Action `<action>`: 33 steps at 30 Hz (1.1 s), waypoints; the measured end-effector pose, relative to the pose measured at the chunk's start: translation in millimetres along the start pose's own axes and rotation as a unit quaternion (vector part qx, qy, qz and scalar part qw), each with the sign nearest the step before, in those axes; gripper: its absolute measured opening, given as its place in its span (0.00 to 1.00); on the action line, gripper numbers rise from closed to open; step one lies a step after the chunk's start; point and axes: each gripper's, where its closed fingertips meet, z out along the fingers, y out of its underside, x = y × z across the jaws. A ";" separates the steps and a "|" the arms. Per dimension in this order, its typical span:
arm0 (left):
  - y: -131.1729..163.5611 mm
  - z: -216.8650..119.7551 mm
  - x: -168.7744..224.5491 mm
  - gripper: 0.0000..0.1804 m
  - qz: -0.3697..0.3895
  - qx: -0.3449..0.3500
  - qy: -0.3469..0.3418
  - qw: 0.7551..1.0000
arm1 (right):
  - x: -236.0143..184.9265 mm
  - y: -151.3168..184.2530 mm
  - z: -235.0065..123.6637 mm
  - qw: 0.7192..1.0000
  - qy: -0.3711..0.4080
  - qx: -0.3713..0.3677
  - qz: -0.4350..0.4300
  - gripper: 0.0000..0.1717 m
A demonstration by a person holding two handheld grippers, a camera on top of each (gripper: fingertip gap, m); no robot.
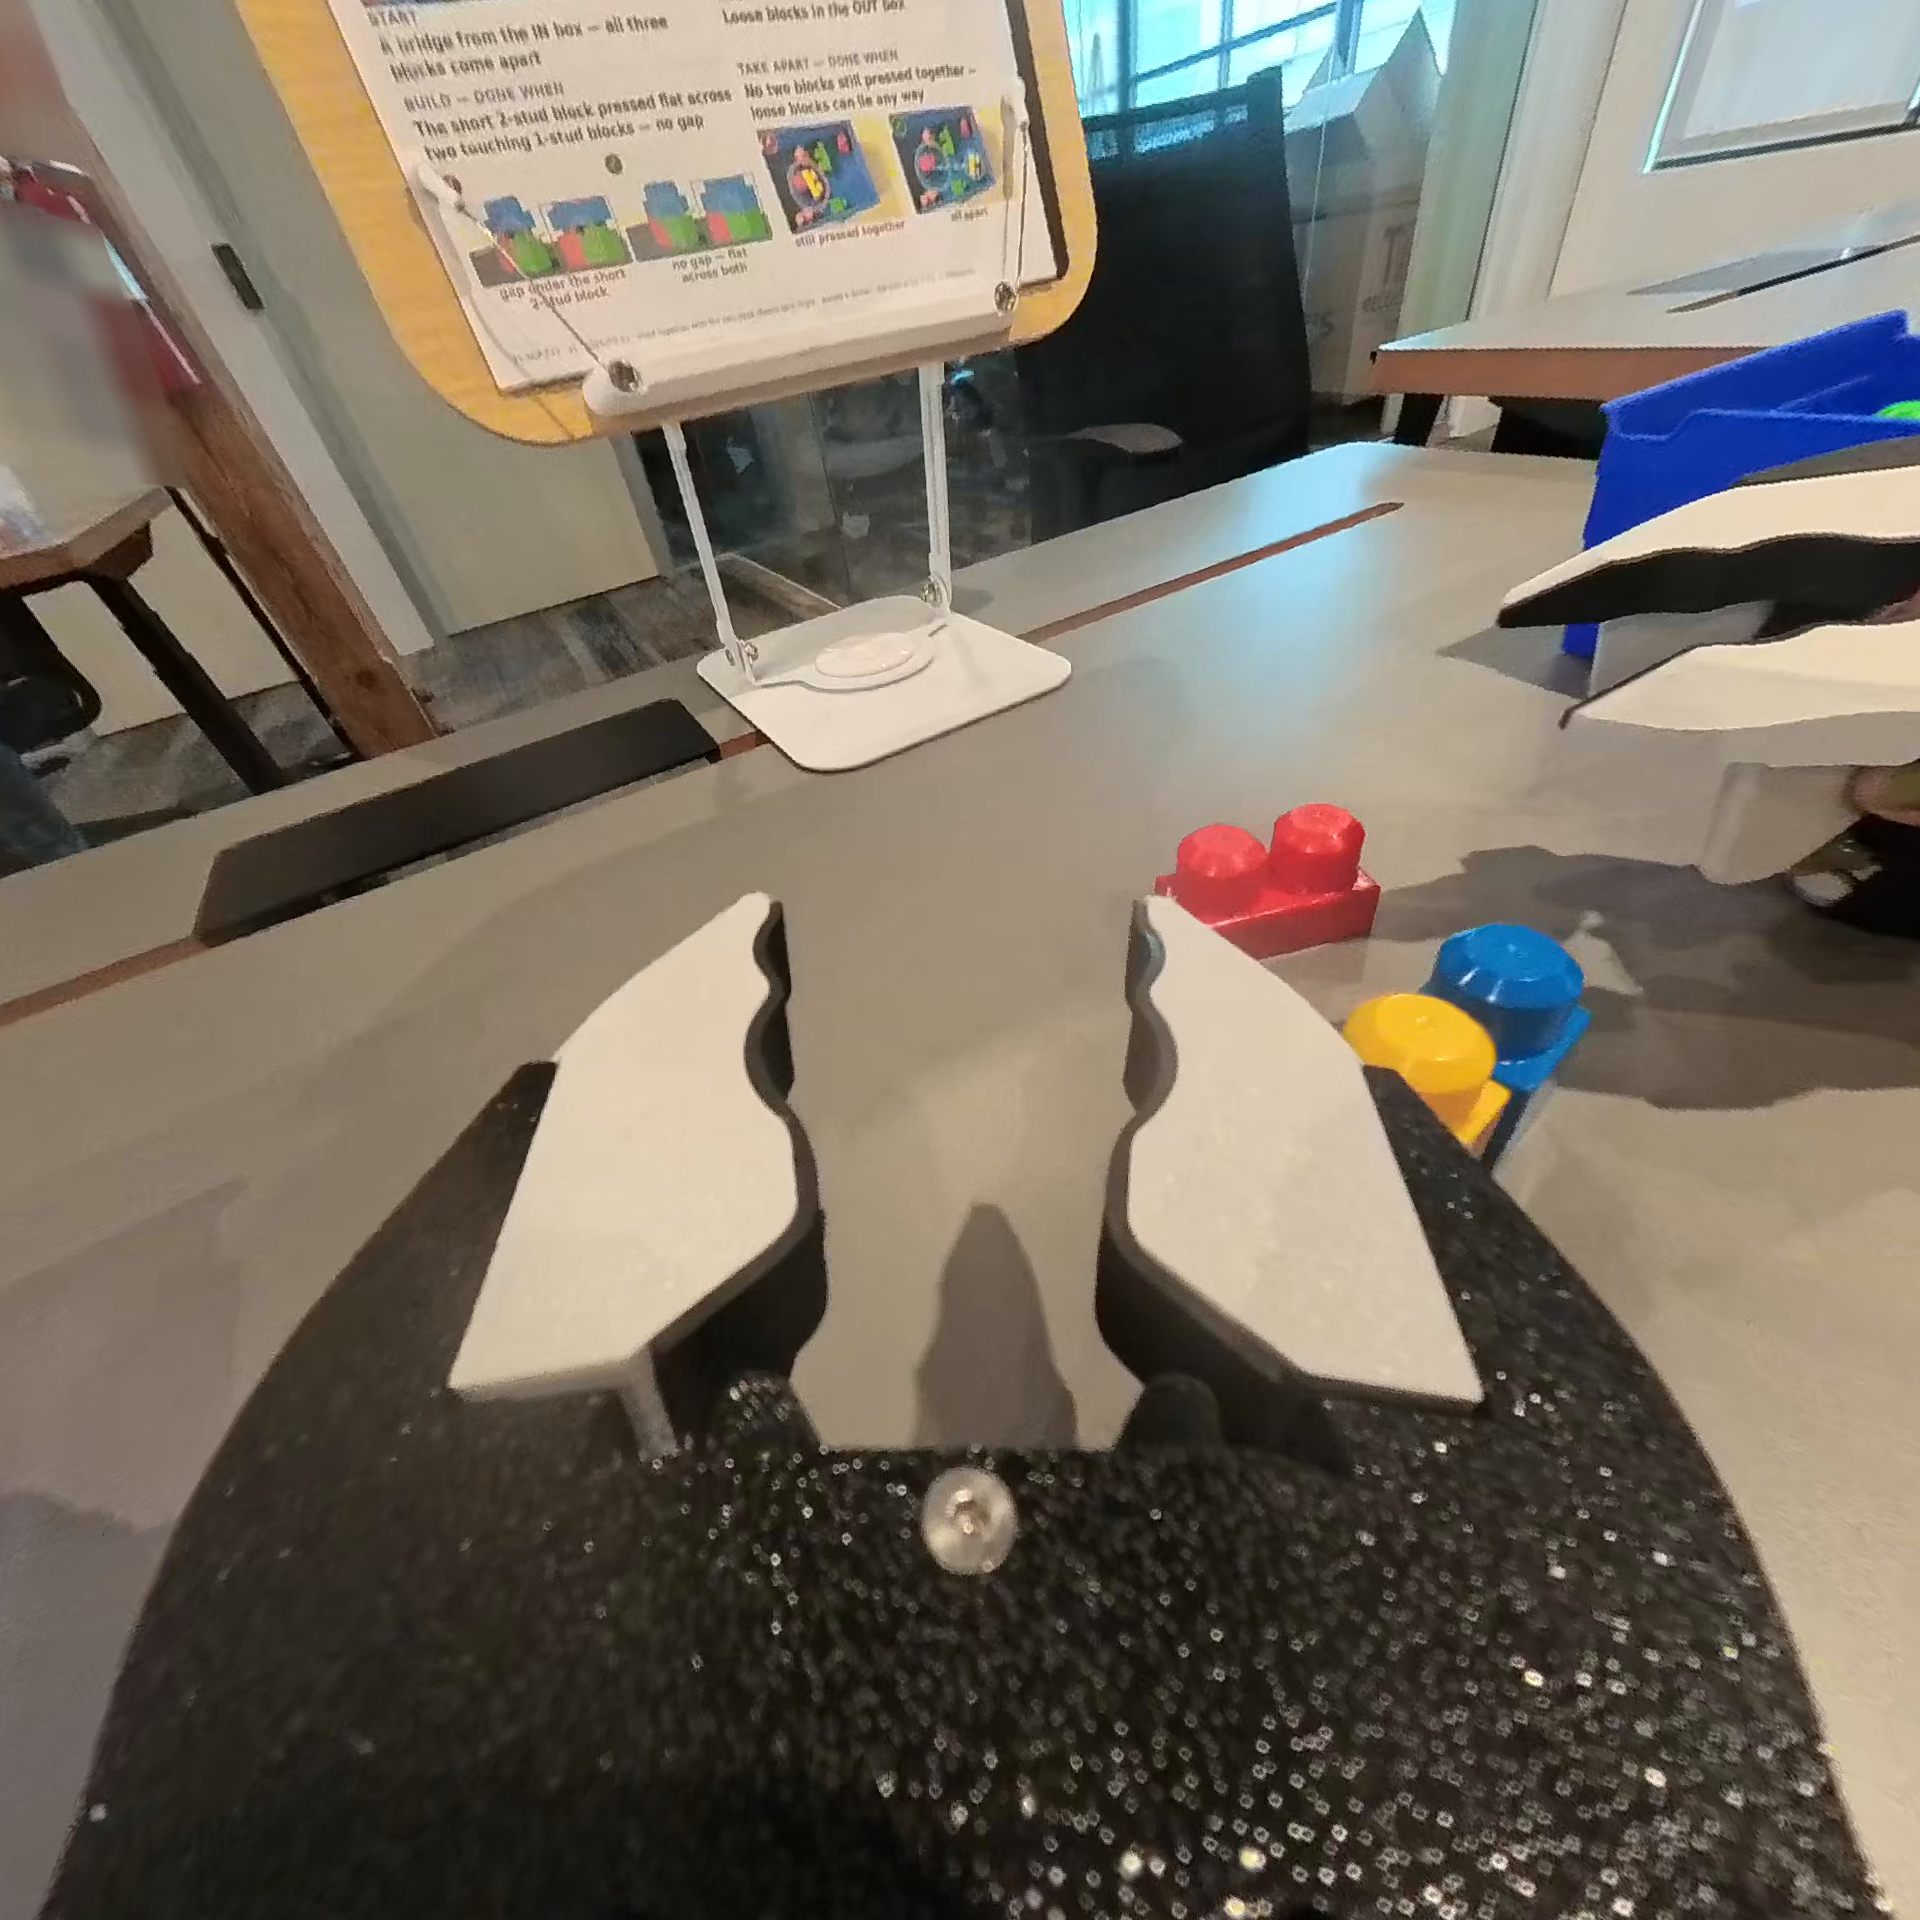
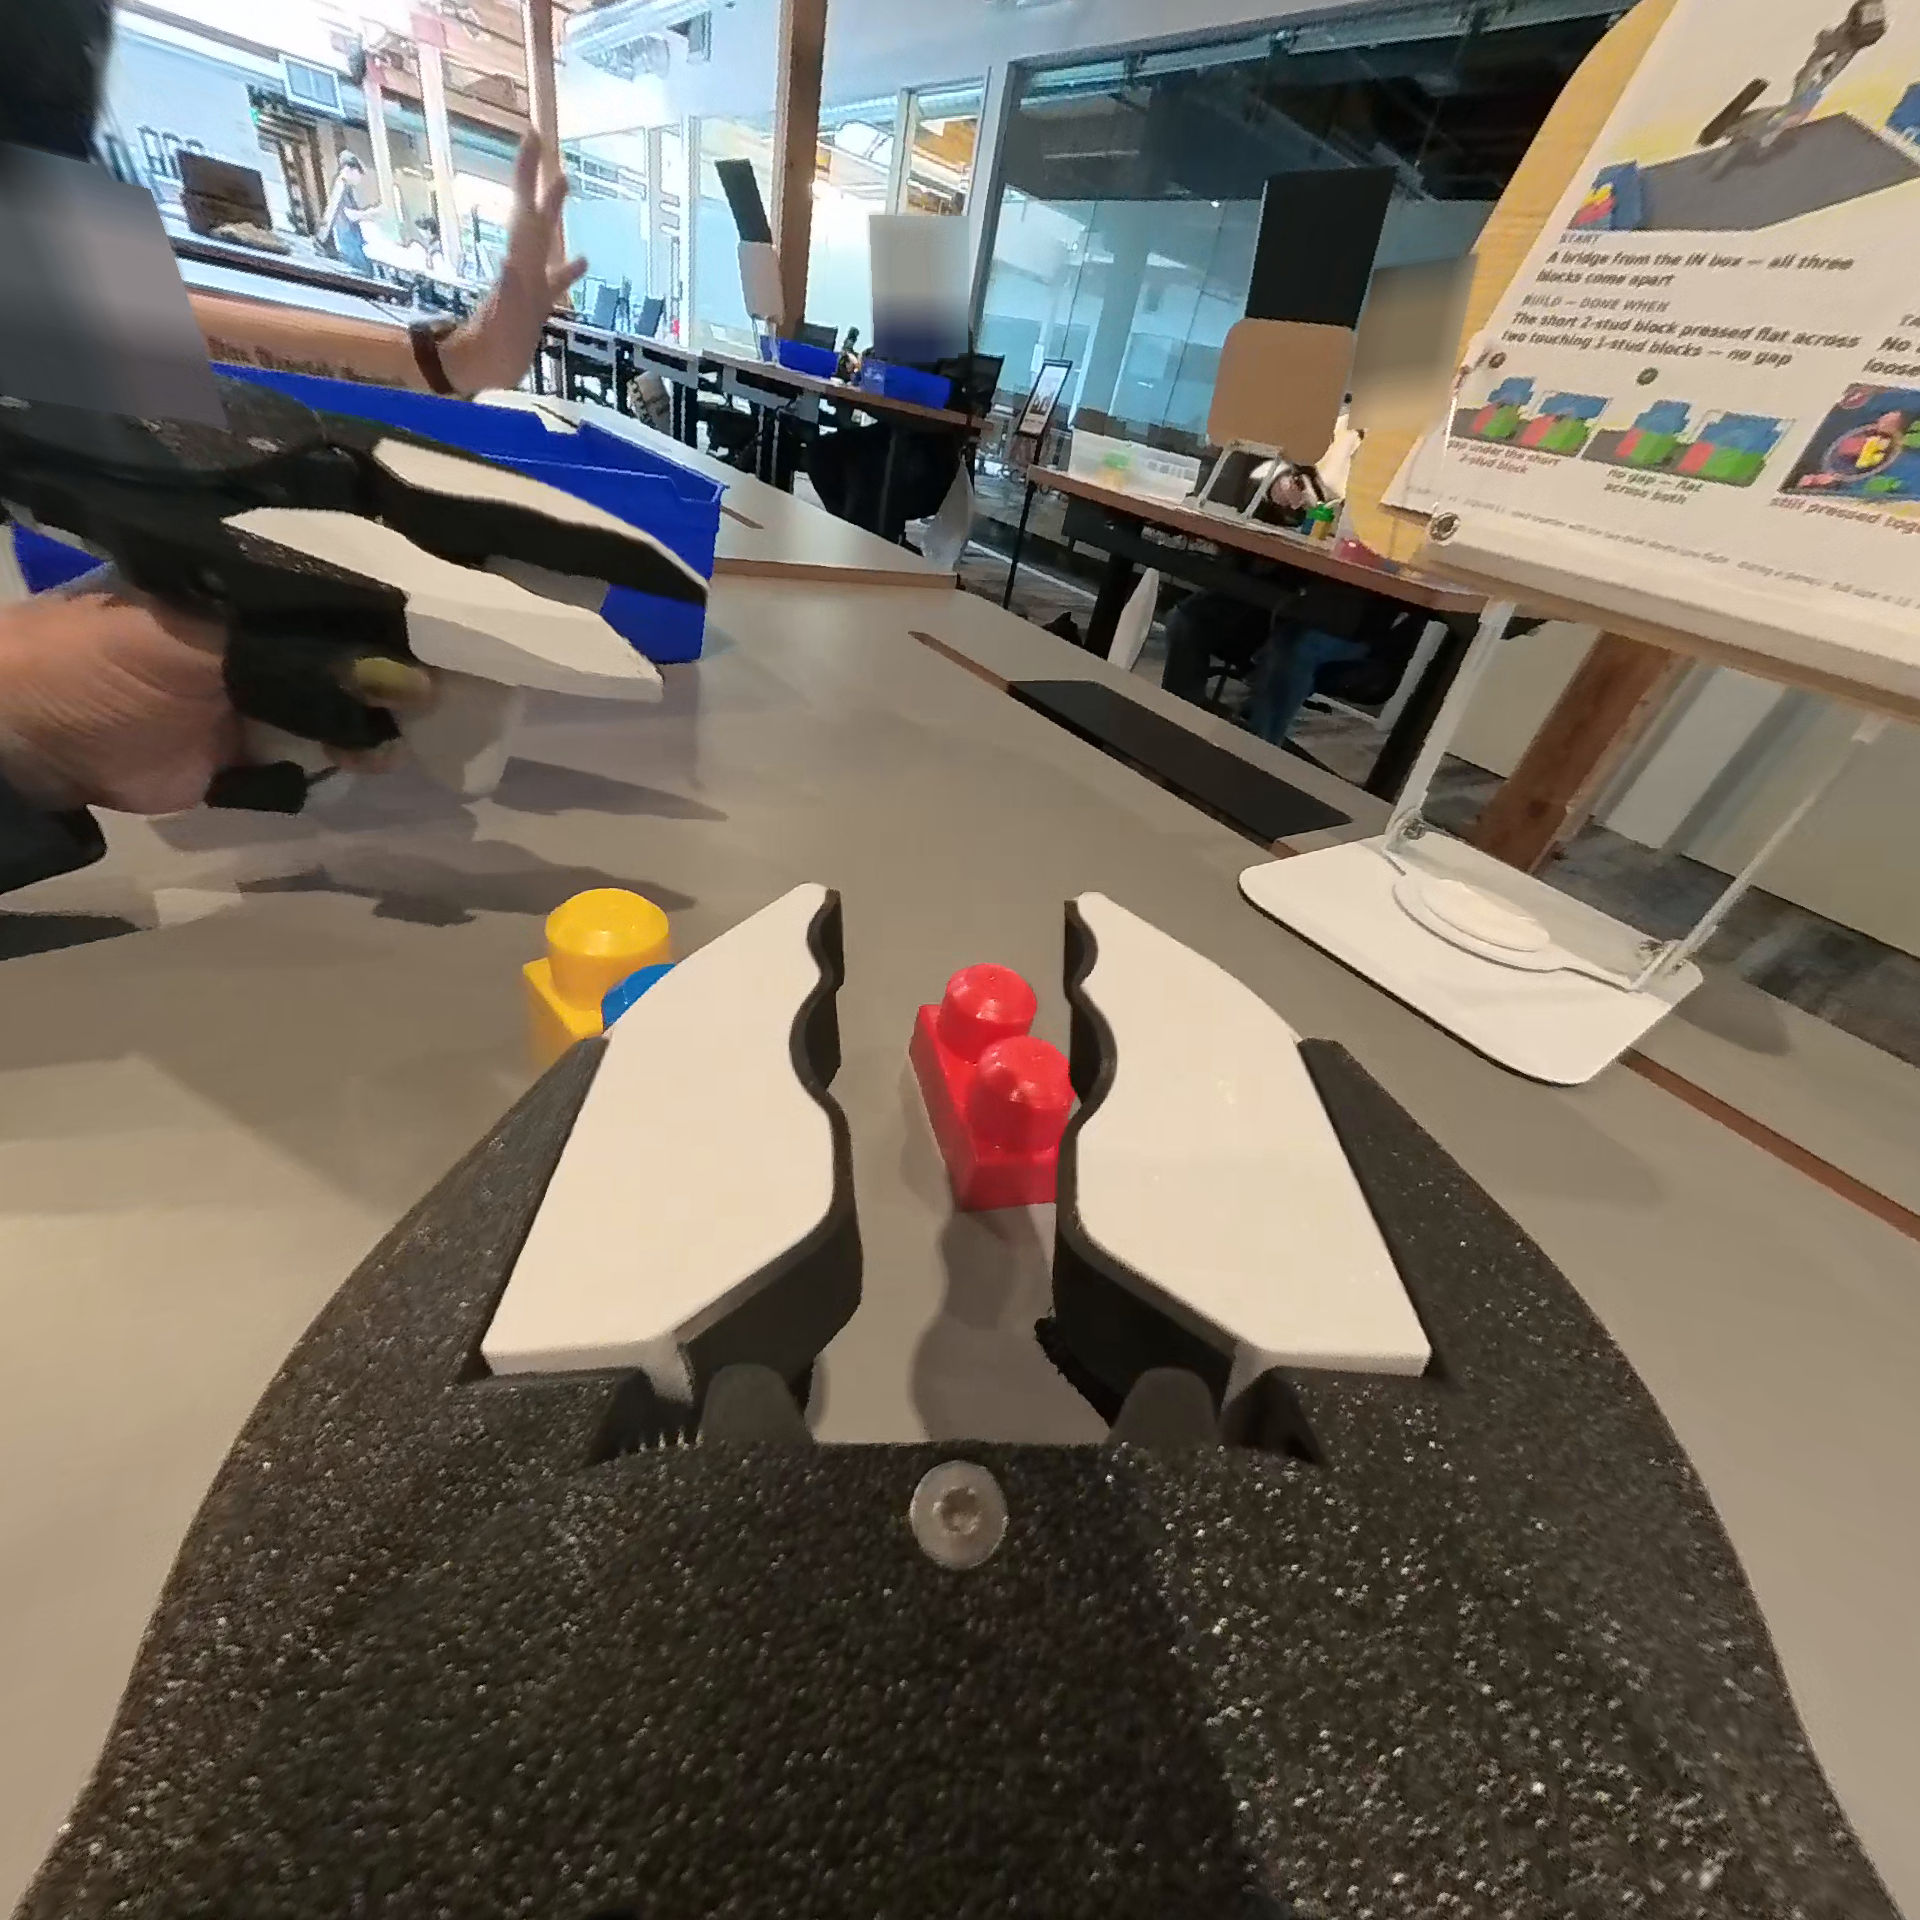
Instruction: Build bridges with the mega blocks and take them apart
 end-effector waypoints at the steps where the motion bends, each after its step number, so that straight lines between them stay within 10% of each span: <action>1: -1.1 -0.8 -1.2 0.34 0.005 0.001 -0.008 1.000 | 0.3 0.4 0.2 1.000 0.001 -0.001 0.000 0.23; 33: -9.2 -6.9 -27.5 0.40 0.018 0.043 -0.146 0.988 | 9.4 -10.1 -5.0 0.999 0.026 0.032 0.011 0.27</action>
